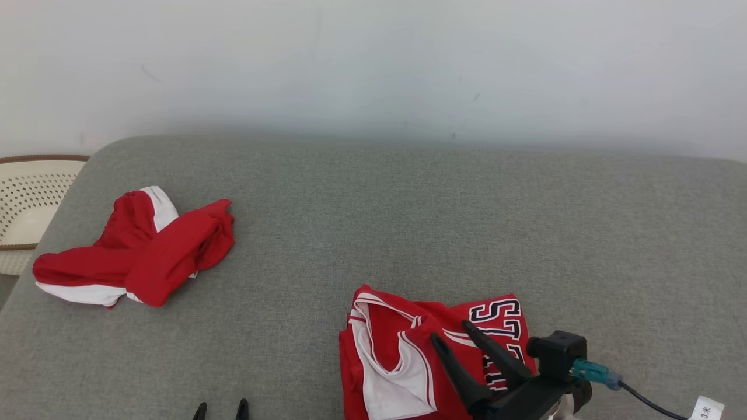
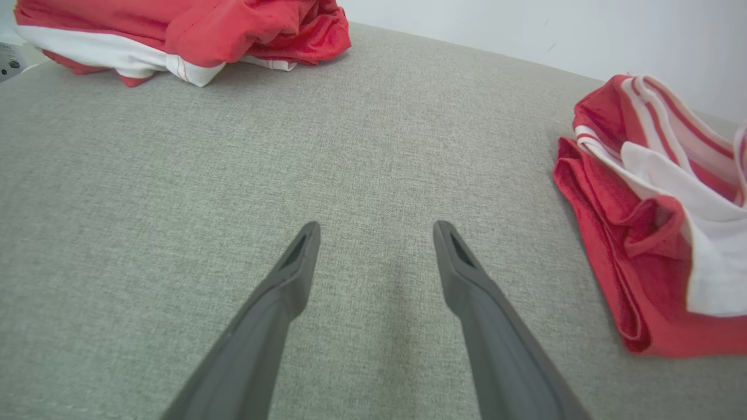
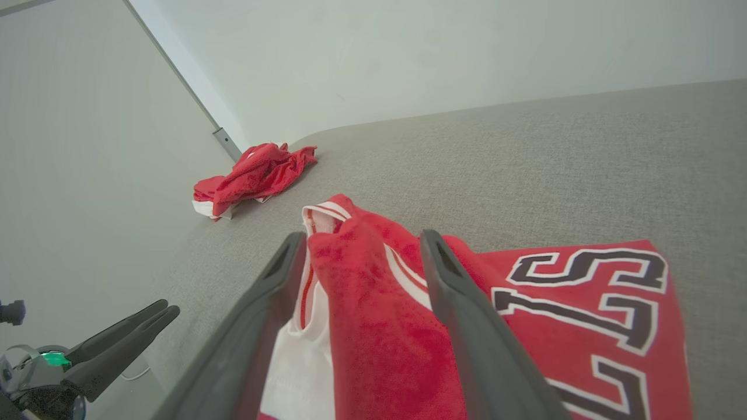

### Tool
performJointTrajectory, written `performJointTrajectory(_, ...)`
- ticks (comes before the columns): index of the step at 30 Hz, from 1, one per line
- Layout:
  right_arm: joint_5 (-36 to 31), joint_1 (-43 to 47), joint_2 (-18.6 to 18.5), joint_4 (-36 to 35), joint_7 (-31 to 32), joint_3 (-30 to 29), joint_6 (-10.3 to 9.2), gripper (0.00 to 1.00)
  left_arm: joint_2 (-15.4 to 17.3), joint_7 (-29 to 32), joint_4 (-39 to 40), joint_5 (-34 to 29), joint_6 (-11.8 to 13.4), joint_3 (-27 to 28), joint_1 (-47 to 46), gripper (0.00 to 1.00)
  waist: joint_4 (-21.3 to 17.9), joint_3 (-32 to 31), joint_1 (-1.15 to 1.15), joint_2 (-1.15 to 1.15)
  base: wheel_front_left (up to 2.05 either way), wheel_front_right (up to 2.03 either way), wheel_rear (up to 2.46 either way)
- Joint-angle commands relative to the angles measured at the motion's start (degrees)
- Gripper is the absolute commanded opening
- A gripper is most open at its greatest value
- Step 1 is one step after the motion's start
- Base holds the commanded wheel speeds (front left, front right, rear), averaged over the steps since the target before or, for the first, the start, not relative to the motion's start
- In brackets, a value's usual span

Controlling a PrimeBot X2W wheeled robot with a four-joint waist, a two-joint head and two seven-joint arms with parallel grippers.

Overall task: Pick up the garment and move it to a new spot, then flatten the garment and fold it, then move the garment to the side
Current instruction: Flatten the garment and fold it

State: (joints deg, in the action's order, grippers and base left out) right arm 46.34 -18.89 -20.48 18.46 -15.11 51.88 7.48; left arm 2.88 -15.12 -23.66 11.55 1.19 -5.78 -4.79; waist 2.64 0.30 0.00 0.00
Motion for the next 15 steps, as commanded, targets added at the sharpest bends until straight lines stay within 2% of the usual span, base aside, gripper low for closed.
performJointTrajectory(1,0.28,0.12,-0.21,-0.06,-0.02,0.87,0.01,1.0,0.04,-0.03,0.03,0.16,0.14,-0.03,0.75,1.0,0.36,0.09,0.0,0.0,0.0,0.0,0.0)
performJointTrajectory(8,0.46,-1.99,-0.21,2.57,-0.03,3.79,0.01,1.0,0.04,-0.03,0.09,0.06,0.01,0.37,0.63,1.0,1.24,0.21,0.0,0.0,0.0,0.0,0.0)
performJointTrajectory(9,0.47,-2.14,0.04,3.12,-0.02,3.94,0.01,0.95,0.04,-0.03,0.13,0.05,-0.03,0.39,0.58,1.0,1.33,0.28,0.0,0.0,0.0,0.0,0.0)
performJointTrajectory(10,0.15,-2.42,0.08,4.04,0.15,4.24,0.01,0.49,0.05,-0.03,0.21,0.11,0.01,0.44,0.54,1.0,1.4,0.35,0.0,0.0,0.0,0.0,0.0)
performJointTrajectory(11,-0.27,-2.8,0.19,4.46,0.17,4.53,0.01,0.21,0.04,-0.03,0.57,0.19,0.02,0.5,0.43,1.0,1.46,0.44,0.0,0.0,0.0,0.0,0.0)
performJointTrajectory(12,-0.19,-3.03,0.43,4.78,0.15,4.61,0.01,0.0,0.03,-0.03,0.79,0.17,0.01,0.47,0.36,1.0,1.52,0.57,0.0,0.0,0.0,0.0,0.0)
performJointTrajectory(15,-0.44,-4.16,0.71,5.66,0.13,5.32,0.01,0.0,0.05,-0.03,1.3,0.29,0.08,0.42,-0.18,1.0,1.71,1.02,0.0,0.0,0.0,0.0,0.0)
